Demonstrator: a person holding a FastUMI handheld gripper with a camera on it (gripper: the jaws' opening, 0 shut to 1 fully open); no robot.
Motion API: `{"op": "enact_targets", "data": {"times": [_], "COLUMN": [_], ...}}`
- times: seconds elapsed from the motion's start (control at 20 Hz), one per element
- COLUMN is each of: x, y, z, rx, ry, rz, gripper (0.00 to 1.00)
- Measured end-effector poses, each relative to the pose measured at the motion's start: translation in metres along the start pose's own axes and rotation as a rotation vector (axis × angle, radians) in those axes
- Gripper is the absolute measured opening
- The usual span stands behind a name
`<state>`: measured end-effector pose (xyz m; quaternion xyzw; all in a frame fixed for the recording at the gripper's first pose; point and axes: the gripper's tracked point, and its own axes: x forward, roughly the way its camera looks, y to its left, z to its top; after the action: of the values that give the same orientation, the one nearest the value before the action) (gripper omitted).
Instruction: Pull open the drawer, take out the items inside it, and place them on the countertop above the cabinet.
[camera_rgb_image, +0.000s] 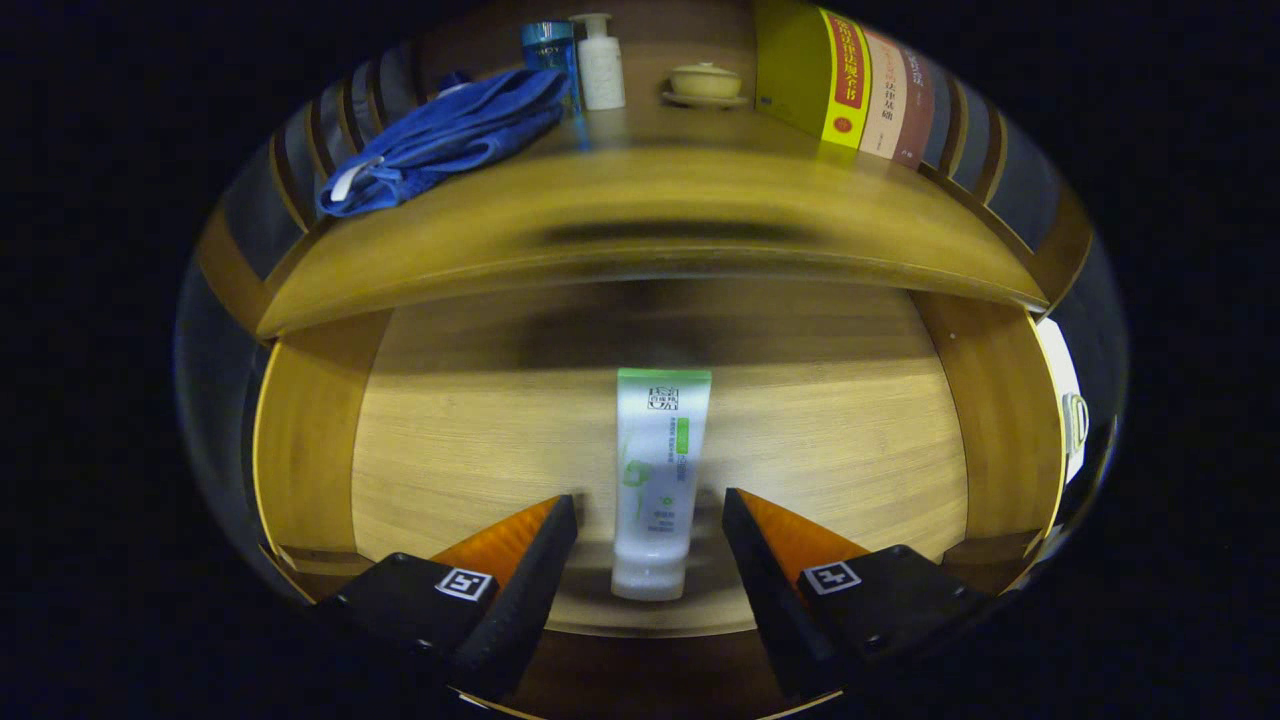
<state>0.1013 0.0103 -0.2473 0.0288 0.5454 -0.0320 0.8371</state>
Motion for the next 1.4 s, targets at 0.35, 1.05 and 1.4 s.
{"op": "enact_targets", "data": {"times": [0.35, 1.05, 1.4], "x": [0.017, -0.024, -0.062], "y": [0.0, 0.012, 0.011], "z": [-0.013, 0.024, 0.021], "rx": [0.013, 0.03, 0.054], "ry": [0.098, -0.103, -0.18], "rz": [0.002, 0.129, 0.22], "gripper": [0.83, 0.53, 0.53]}}
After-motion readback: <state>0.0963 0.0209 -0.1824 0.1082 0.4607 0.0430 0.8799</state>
